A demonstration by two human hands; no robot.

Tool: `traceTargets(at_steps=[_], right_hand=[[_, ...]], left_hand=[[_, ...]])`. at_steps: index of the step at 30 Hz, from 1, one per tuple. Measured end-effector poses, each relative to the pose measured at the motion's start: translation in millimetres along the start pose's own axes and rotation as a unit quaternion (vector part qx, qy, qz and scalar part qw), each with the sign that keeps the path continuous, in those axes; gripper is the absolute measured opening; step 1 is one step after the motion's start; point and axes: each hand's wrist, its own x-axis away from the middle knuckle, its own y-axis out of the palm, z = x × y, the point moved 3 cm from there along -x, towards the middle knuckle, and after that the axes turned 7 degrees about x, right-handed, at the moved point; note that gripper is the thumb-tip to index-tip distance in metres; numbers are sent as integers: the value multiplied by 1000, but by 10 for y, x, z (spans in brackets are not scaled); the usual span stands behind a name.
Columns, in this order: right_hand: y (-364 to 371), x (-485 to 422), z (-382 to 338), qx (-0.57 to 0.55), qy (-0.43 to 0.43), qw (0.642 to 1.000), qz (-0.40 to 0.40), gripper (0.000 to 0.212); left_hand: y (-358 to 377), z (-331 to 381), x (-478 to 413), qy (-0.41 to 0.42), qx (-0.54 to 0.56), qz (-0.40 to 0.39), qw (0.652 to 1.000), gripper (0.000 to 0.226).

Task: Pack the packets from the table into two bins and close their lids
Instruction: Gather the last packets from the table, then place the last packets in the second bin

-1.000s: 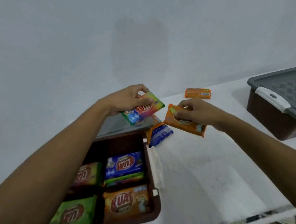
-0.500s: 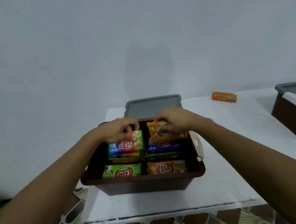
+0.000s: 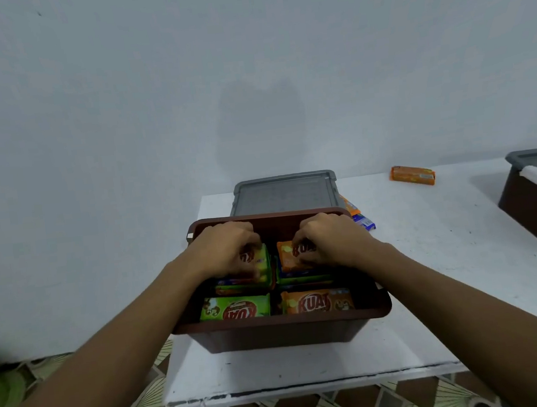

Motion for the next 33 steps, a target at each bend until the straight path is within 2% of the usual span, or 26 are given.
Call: traceTargets(at_steps=[4, 7, 10, 13, 16, 20, 24, 28, 33], right_hand=[[9, -25, 30, -16, -1, 1000, -1, 29], [-16, -34, 66, -68, 19, 997, 41, 23], [-88, 5, 251, -186, 91, 969, 133, 18], [-125, 77, 543, -235, 137, 941, 199, 12], [-86, 151, 905, -261, 179, 927, 200, 11], [80, 325, 1453, -251, 229, 927, 160, 13], [390, 527, 2097, -245, 276, 923, 111, 13], [624, 626, 2594, -241, 302, 918, 85, 12], [866, 553, 3073, -243, 308, 918, 61, 11]], left_hand=[[8, -2, -16, -8, -16, -17, 1000, 48], [14, -9, -21, 6, -2, -13, 1000, 47], [-43, 39, -68, 20, 90, 17, 996, 44], [-179, 168, -220, 21, 190, 61, 980, 33], [-300, 295, -503, 16, 224, 103, 969, 20], [-355, 528, -1051, 28, 233, 110, 966, 22], [-240, 806, -1731, 44, 202, 72, 976, 20], [-6, 970, -2365, 19, 151, -11, 988, 28], [228, 1046, -2885, 16, -26, -127, 991, 55]])
